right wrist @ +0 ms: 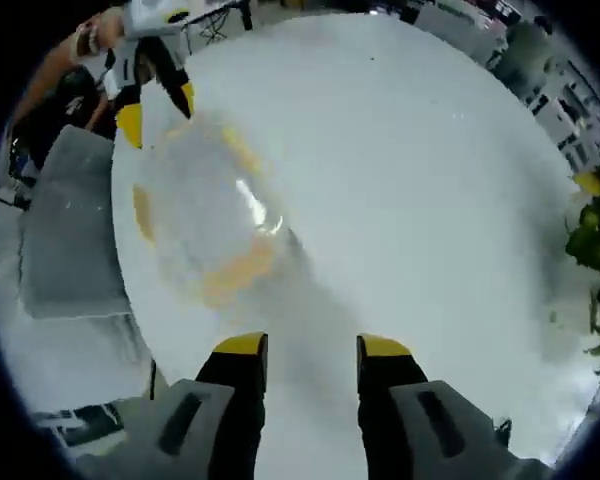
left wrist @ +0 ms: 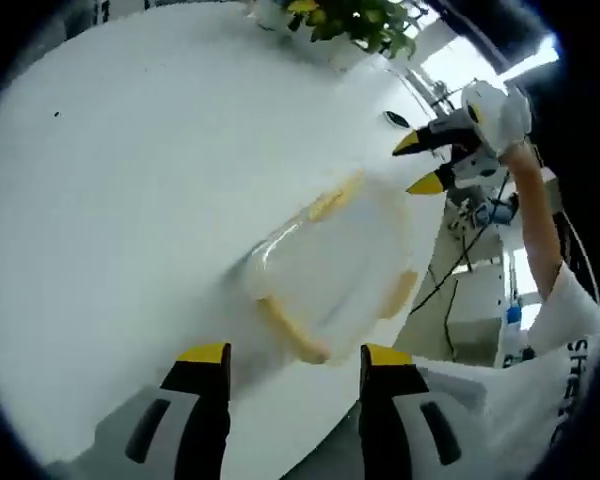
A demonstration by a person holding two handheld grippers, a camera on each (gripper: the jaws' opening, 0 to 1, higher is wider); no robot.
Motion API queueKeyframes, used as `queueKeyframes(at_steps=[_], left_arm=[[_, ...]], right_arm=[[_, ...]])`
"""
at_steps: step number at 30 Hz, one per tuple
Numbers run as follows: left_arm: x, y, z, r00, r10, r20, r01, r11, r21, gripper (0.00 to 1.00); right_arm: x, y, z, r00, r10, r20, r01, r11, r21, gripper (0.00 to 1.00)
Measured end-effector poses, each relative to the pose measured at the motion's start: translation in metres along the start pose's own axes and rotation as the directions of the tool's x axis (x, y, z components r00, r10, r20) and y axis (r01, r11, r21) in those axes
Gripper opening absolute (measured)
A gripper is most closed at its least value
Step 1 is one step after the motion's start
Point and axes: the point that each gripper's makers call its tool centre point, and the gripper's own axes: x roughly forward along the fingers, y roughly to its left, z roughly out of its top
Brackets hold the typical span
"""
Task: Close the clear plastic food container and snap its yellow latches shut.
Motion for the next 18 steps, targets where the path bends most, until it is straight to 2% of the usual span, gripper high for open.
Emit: queueKeyframes(at_steps=[1,3,6,9,11,13,16,18], left_arm=[[0.001,0.0,0.0,1.0,-0.001,0.005,0.001,0.999,-0.034,0.45],[0.003,-0.001,0.0,1.0,-0.007,0.016,0.009,0.995,-0.104,0.46],[0.007,-0.002,0.001,1.0,-0.01,0.024,0.014,0.987,-0.158,0.46],[0.009,-0.009,0.006,0.998,-0.039,0.047,0.049,0.974,-0.221,0.45],[0.008,-0.011,0.008,0.998,-0.041,0.054,0.054,0.968,-0.247,0.41],[0.008,-0.012,0.007,0.998,-0.045,0.045,0.055,0.964,-0.259,0.36],[0.011,-0.012,0.004,0.999,-0.036,0.026,0.042,0.963,-0.267,0.34],[0.013,-0.01,0.006,0.999,-0.028,0.038,0.038,0.955,-0.293,0.34]], right_arm=[[0.0,0.002,0.001,1.0,0.014,0.01,-0.014,1.0,0.024,0.38],[-0.001,0.013,0.006,0.995,0.087,0.056,-0.094,0.988,0.121,0.36],[0.001,0.029,0.015,0.976,0.176,0.124,-0.202,0.949,0.243,0.39],[0.003,0.043,0.018,0.958,0.244,0.151,-0.279,0.917,0.285,0.4],[0.006,0.051,0.019,0.95,0.271,0.155,-0.306,0.905,0.296,0.38],[0.009,0.053,0.019,0.951,0.269,0.15,-0.303,0.904,0.302,0.36],[0.017,0.057,0.016,0.954,0.274,0.117,-0.298,0.902,0.313,0.34],[0.02,0.06,0.014,0.954,0.282,0.103,-0.3,0.902,0.309,0.34]])
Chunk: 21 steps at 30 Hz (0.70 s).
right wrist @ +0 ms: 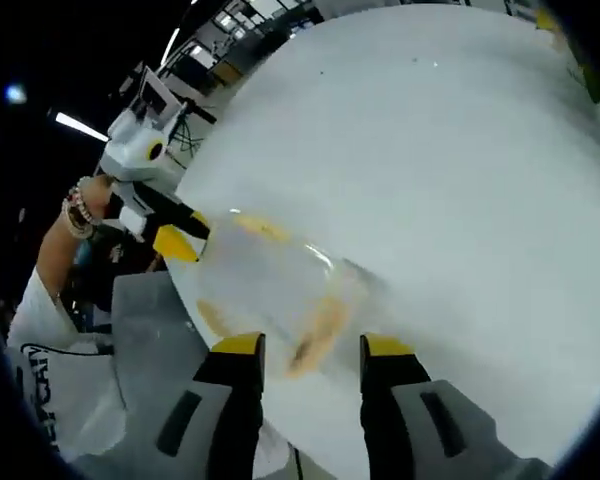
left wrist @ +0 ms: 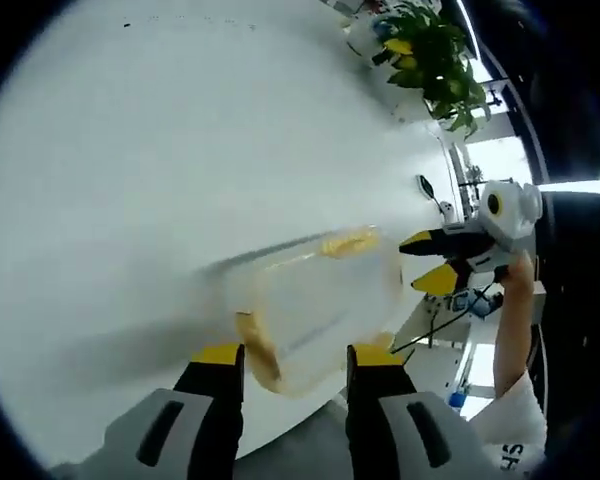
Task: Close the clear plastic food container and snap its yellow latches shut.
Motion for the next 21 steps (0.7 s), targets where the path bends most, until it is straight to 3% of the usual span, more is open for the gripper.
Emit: queueKeyframes(at_steps=[6,9,12,21], left_arm=[[0.0061,0.0025,-0.0033,0.999,0.024,-0.026,-0.024,1.0,0.003,0.33],[0.0062,0.0058,-0.0022,0.999,0.042,-0.03,-0.042,0.999,0.001,0.26],[0.0083,0.0088,-0.0028,0.997,0.059,-0.04,-0.06,0.998,-0.003,0.22],[0.0089,0.009,-0.0018,0.997,0.063,-0.047,-0.064,0.998,-0.016,0.21]], right_arm=[[0.0076,0.0015,-0.0014,1.0,-0.002,-0.017,0.002,1.0,0.002,0.31],[0.0097,0.0011,-0.001,1.0,-0.006,-0.024,0.006,1.0,0.002,0.24],[0.0107,-0.0006,-0.0002,0.999,-0.021,-0.027,0.021,1.0,0.018,0.26],[0.0107,-0.0009,-0.0004,0.998,-0.039,-0.041,0.04,0.999,0.021,0.25]])
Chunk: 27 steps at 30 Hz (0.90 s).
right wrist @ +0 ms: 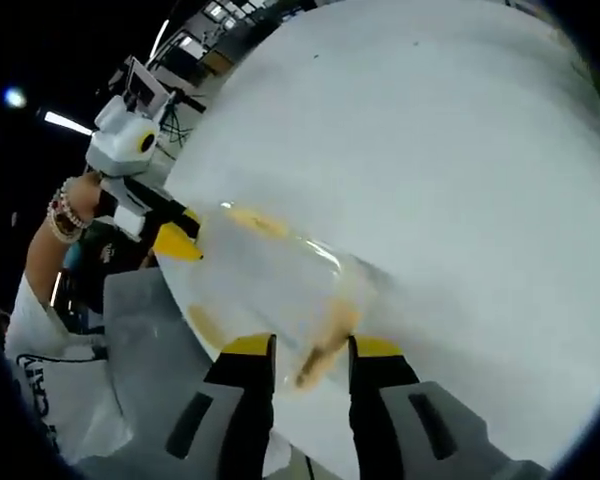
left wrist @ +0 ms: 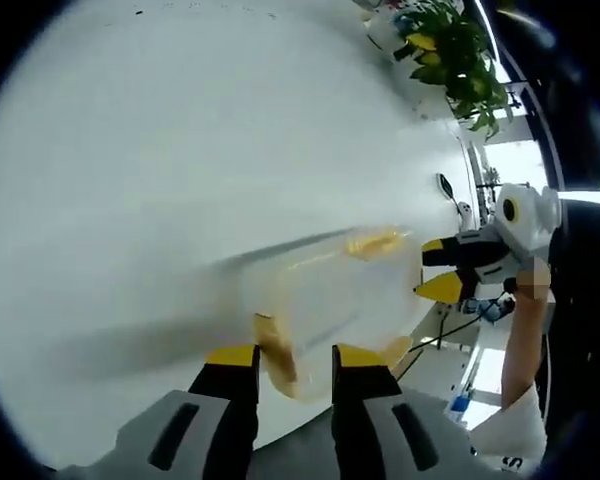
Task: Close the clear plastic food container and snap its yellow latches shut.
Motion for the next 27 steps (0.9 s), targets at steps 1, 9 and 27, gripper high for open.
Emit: queueKeyframes(at_steps=[1,9,27], left_arm=[[0.0002,-0.0001,0.0002,1.0,0.001,0.0,-0.001,1.0,0.003,0.21],[0.0,0.0002,0.0012,1.0,0.006,-0.009,-0.006,1.0,0.003,0.18],[-0.0017,0.0027,0.003,1.0,-0.017,0.0,0.017,0.995,-0.096,0.12]], right_arm=[[0.0001,-0.0001,0.0001,1.0,-0.002,-0.001,0.002,1.0,-0.001,0.24],[0.0003,-0.0005,0.0006,1.0,-0.009,-0.011,0.009,1.0,-0.006,0.24],[0.0004,-0.0007,0.0006,1.0,-0.014,-0.018,0.014,1.0,0.0,0.23]])
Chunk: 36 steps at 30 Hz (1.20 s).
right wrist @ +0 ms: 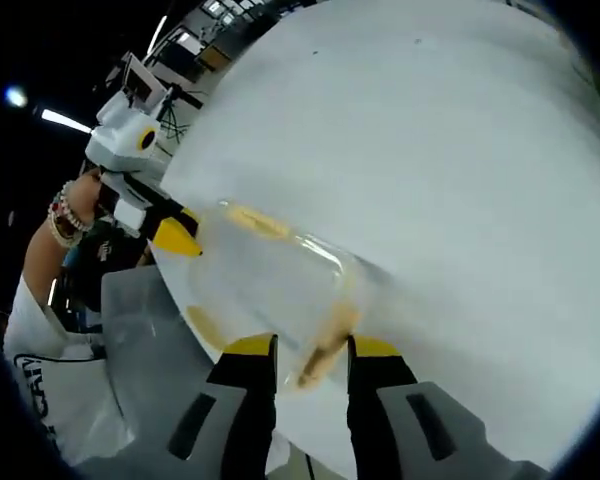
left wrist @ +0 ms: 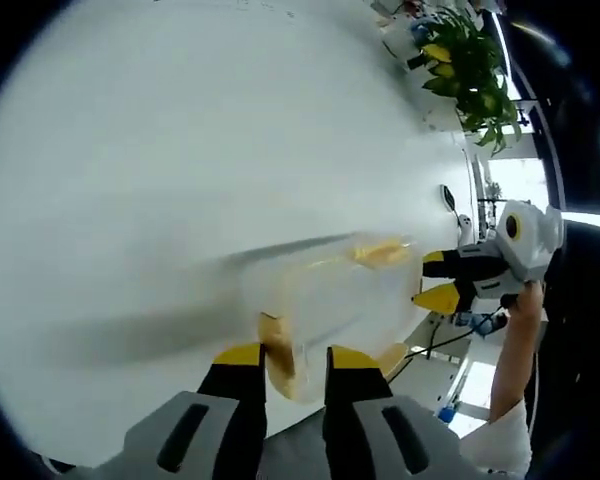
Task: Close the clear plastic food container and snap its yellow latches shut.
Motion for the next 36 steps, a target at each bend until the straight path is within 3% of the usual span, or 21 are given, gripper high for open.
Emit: queueKeyframes(at_steps=[1,2,8,19,28,29,31,36], left_arm=[[-0.001,0.0,0.0,1.0,-0.003,-0.002,0.003,1.0,-0.001,0.08],[0.002,0.002,-0.002,1.0,-0.007,-0.012,0.007,0.998,-0.061,0.07],[0.01,0.003,-0.006,1.0,-0.01,-0.02,0.009,1.0,-0.015,0.07],[0.008,-0.002,-0.004,1.0,-0.01,-0.016,0.01,1.0,-0.01,0.07],[0.006,-0.005,-0.002,1.0,-0.019,-0.009,0.019,1.0,-0.007,0.08],[0.006,-0.006,-0.004,1.0,-0.018,-0.005,0.018,1.0,-0.003,0.08],[0.005,-0.007,-0.005,1.0,-0.018,-0.005,0.018,1.0,0.0,0.08],[0.002,-0.007,-0.004,1.0,-0.015,-0.004,0.015,1.0,0.02,0.08]], right_arm=[[0.0,0.0,0.0,1.0,0.0,0.0,0.0,1.0,0.001,0.23],[-0.001,-0.001,0.004,1.0,-0.002,0.012,0.001,1.0,0.028,0.23],[-0.003,0.0,0.004,1.0,0.002,0.001,-0.002,1.0,0.011,0.23],[-0.004,-0.004,0.005,1.0,0.011,0.01,-0.011,0.998,0.067,0.21],[-0.001,-0.006,0.003,0.998,0.046,0.048,-0.053,0.985,0.166,0.18],[0.004,-0.002,0.007,0.995,0.055,0.087,-0.075,0.967,0.243,0.19],[0.002,0.001,-0.005,0.995,0.078,0.055,-0.088,0.977,0.195,0.19],[0.005,0.002,-0.008,0.997,0.06,0.046,-0.067,0.983,0.173,0.19]])
